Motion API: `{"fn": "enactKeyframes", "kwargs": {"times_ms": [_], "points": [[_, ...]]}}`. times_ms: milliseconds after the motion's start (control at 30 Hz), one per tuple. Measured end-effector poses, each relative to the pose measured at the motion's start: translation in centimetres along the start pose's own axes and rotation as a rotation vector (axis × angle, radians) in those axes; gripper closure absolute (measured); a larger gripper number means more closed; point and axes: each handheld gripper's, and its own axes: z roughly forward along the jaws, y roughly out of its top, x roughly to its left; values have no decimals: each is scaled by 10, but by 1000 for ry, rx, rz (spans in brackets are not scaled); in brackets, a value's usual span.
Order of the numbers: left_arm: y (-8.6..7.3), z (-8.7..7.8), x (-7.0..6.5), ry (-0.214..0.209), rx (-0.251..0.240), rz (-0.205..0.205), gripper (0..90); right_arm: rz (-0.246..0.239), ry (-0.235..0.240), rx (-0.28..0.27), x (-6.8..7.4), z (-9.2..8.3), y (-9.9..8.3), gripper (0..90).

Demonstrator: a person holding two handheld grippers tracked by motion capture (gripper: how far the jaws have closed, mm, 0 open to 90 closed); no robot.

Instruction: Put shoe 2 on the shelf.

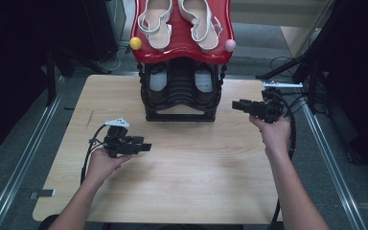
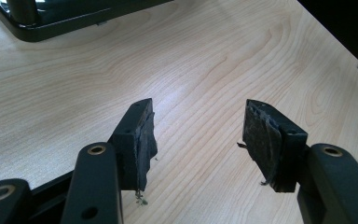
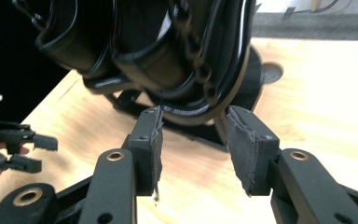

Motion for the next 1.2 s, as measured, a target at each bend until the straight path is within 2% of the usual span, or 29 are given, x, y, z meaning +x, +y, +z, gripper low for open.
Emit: {"fn": "enactKeyframes", "kwargs": {"times_ms": [333,633,867,967,1033,1100,1200], "points": [[0,2,-1,5,8,8,432,-3,27,34,6,15,-39,560],[0,3,-2,12,13,10,428,20,48,36,8,27,-73,547],[0,3,-2,12,23,18,425,45,70,35,6,34,-92,546],[0,3,-2,10,21,19,424,26,36,38,8,39,-102,547],[0,4,-2,9,24,20,422,27,53,58,9,43,-107,547],[0,5,-2,7,25,22,421,5,44,77,11,47,-109,547],[-1,6,-2,4,30,25,418,-6,51,80,13,49,-110,543]]}}
